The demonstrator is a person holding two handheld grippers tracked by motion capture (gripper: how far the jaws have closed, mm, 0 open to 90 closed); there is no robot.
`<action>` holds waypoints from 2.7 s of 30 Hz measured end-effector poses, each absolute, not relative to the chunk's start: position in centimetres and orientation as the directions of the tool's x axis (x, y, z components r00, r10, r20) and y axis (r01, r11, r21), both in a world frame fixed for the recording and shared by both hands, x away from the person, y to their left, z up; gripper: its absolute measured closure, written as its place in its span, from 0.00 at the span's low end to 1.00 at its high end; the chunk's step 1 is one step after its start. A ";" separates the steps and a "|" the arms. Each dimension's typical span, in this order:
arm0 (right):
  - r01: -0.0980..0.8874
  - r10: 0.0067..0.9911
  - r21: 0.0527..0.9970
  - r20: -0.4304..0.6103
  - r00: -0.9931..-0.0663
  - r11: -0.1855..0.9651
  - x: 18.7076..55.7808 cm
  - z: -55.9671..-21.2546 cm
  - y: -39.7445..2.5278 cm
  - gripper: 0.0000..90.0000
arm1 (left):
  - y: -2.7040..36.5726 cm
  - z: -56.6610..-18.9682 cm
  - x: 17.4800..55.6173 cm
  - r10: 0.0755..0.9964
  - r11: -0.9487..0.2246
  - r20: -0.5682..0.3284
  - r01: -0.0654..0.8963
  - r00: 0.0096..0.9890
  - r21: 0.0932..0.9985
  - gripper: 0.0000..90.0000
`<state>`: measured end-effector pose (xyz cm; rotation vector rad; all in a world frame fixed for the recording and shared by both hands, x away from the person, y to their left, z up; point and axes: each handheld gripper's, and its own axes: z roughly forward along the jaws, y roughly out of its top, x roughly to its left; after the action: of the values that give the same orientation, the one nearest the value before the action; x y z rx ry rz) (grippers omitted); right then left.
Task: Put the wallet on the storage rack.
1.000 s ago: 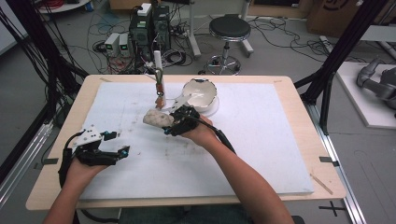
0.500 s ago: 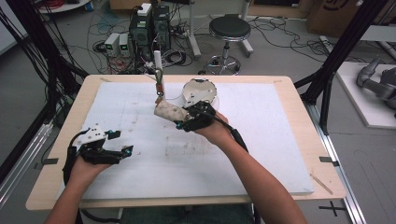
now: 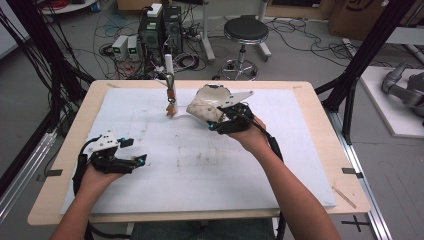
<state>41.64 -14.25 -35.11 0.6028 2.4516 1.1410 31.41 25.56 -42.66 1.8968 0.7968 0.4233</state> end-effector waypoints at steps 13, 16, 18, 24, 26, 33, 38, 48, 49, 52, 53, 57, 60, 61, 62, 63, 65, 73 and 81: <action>0.293 0.608 0.769 -0.152 -0.779 0.568 43.5 -35.3 -16.4 0.40 | 25.8 -42.7 31.4 0.697 -0.284 -0.056 0.347 0.715 0.894 0.20; 0.299 0.612 0.755 -0.168 -0.773 0.584 44.1 -35.4 -16.3 0.40 | 26.0 -42.8 31.4 0.699 -0.283 -0.060 0.352 0.713 0.892 0.20; 0.309 0.614 0.740 -0.174 -0.770 0.597 44.4 -35.4 -16.0 0.40 | 26.1 -42.9 31.5 0.700 -0.285 -0.059 0.354 0.711 0.891 0.20; 0.309 0.613 0.709 -0.218 -0.759 0.634 45.5 -35.2 -15.1 0.40 | 26.3 -42.8 31.4 0.705 -0.280 -0.060 0.355 0.707 0.892 0.20; 0.314 0.613 0.699 -0.223 -0.758 0.642 45.7 -35.2 -14.9 0.40 | 26.3 -42.9 31.4 0.705 -0.279 -0.062 0.356 0.706 0.892 0.20; 0.329 0.614 0.660 -0.258 -0.746 0.676 46.9 -35.2 -13.7 0.40 | 26.4 -42.9 31.4 0.706 -0.276 -0.065 0.359 0.705 0.891 0.20; 0.346 0.622 0.638 -0.273 -0.734 0.688 47.4 -35.8 -13.3 0.40 | 26.5 -42.9 31.4 0.709 -0.275 -0.068 0.364 0.702 0.890 0.20; 0.366 0.642 0.631 -0.283 -0.713 0.684 48.6 -36.4 -12.7 0.40 | 26.3 -43.0 31.4 0.706 -0.278 -0.068 0.364 0.705 0.889 0.20; 0.374 0.645 0.624 -0.286 -0.708 0.687 48.7 -36.4 -12.7 0.40 | 26.3 -43.0 31.4 0.706 -0.278 -0.068 0.364 0.705 0.889 0.20; 0.383 0.646 0.612 -0.290 -0.706 0.692 49.0 -36.4 -12.3 0.40 | 26.4 -43.0 31.5 0.711 -0.276 -0.069 0.368 0.699 0.888 0.20; 0.377 0.646 0.617 -0.291 -0.706 0.690 49.0 -36.4 -12.2 0.39 | 26.5 -43.0 31.5 0.712 -0.277 -0.069 0.370 0.698 0.887 0.20; 0.383 0.648 0.611 -0.295 -0.702 0.693 49.2 -36.6 -12.0 0.39 | 26.7 -43.0 31.5 0.714 -0.275 -0.068 0.369 0.697 0.888 0.20; 0.399 0.661 0.610 -0.291 -0.691 0.685 49.3 -36.8 -12.0 0.38 | 26.7 -43.0 31.4 0.713 -0.277 -0.068 0.369 0.698 0.887 0.20; 0.402 0.668 0.615 -0.288 -0.686 0.678 49.3 -36.8 -12.0 0.38 | 26.7 -43.0 31.4 0.714 -0.279 -0.067 0.370 0.697 0.886 0.20; 0.402 0.668 0.614 -0.290 -0.686 0.680 49.3 -36.8 -12.0 0.38 | 26.7 -43.0 31.5 0.713 -0.279 -0.067 0.370 0.698 0.886 0.20; 0.399 0.665 0.613 -0.292 -0.687 0.682 49.3 -36.8 -12.0 0.37 | 26.7 -43.0 31.5 0.713 -0.278 -0.068 0.370 0.698 0.886 0.20; 0.399 0.667 0.618 -0.288 -0.687 0.677 49.3 -36.8 -12.1 0.35 | 26.7 -43.0 31.5 0.716 -0.277 -0.067 0.371 0.695 0.886 0.20; 0.389 0.685 0.664 -0.262 -0.679 0.639 48.3 -35.5 -13.1 0.30 | 26.9 -43.0 31.4 0.719 -0.274 -0.067 0.372 0.692 0.887 0.20; 0.380 0.689 0.699 -0.221 -0.690 0.605 46.8 -34.4 -14.8 0.25 | 26.7 -42.9 31.3 0.716 -0.279 -0.061 0.365 0.695 0.889 0.20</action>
<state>46.78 -14.79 -34.38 0.8475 2.3574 0.8703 31.34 26.74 -42.92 1.8924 0.8422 0.4356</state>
